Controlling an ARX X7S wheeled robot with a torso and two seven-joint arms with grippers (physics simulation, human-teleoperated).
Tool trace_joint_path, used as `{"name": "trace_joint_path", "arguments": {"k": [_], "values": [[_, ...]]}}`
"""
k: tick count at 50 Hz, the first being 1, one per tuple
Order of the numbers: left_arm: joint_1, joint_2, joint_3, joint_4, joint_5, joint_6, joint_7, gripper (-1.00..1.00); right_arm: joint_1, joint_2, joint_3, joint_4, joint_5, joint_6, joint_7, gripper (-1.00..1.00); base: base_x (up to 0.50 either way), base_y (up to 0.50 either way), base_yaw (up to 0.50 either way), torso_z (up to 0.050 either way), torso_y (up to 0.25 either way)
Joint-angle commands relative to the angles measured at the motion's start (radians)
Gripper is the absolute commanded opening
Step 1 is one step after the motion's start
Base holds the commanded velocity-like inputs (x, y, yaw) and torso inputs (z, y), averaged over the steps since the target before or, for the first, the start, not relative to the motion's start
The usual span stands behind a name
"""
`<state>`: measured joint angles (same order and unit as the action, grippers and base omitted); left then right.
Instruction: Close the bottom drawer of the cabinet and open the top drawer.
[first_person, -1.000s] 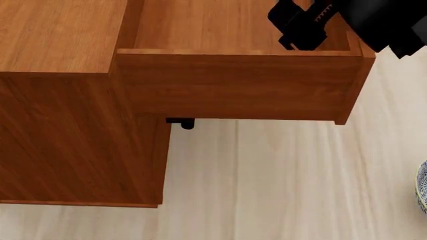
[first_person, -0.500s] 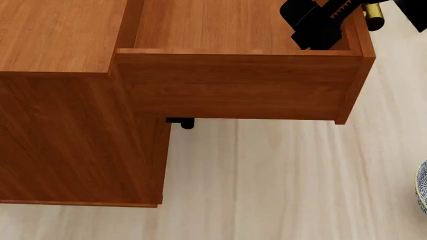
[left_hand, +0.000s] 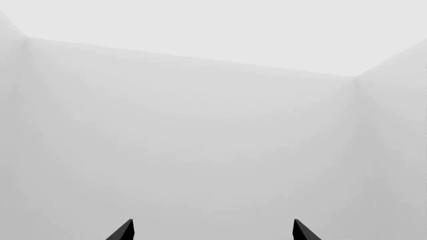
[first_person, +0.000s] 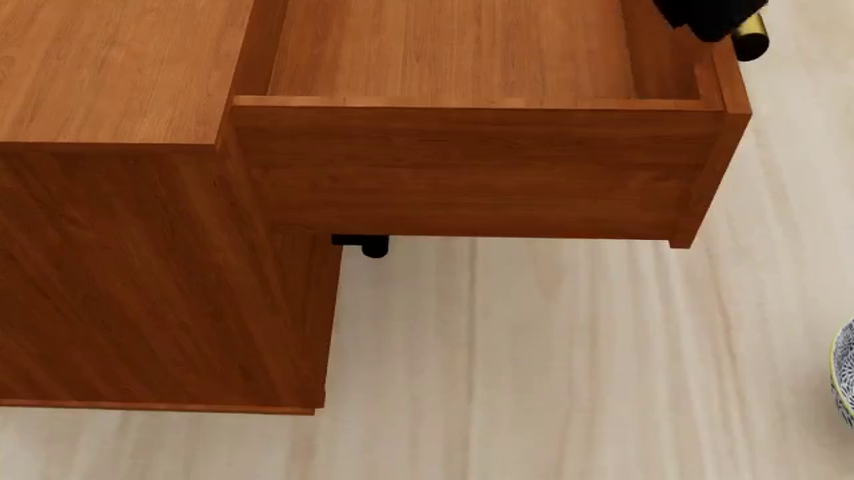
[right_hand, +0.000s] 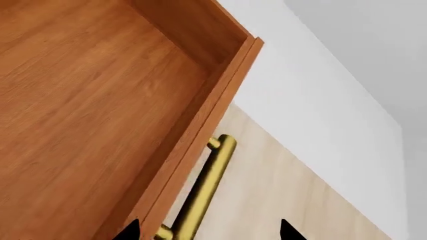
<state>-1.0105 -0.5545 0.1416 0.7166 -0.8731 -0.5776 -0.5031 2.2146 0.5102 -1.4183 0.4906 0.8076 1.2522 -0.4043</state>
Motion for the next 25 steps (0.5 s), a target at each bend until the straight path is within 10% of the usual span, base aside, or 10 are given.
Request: {"name": "trace_joint_path", "arguments": {"k": [1,25], "values": [[-0.014,0.0,0.001,0.005,-0.011,-0.005,-0.007,1.0,0.085,0.049,-0.014,-0.026,-0.053,0.041,0.02,1.0,0.0,0.0,0.0,0.0,0.0],[-0.04,0.004,0.002,0.011,-0.038,-0.012,-0.019,1.0,0.142,0.257,0.252,-0.358,0.052,0.319,0.195,1.0,0.0,0.0,0.0,0.0,0.0]]}}
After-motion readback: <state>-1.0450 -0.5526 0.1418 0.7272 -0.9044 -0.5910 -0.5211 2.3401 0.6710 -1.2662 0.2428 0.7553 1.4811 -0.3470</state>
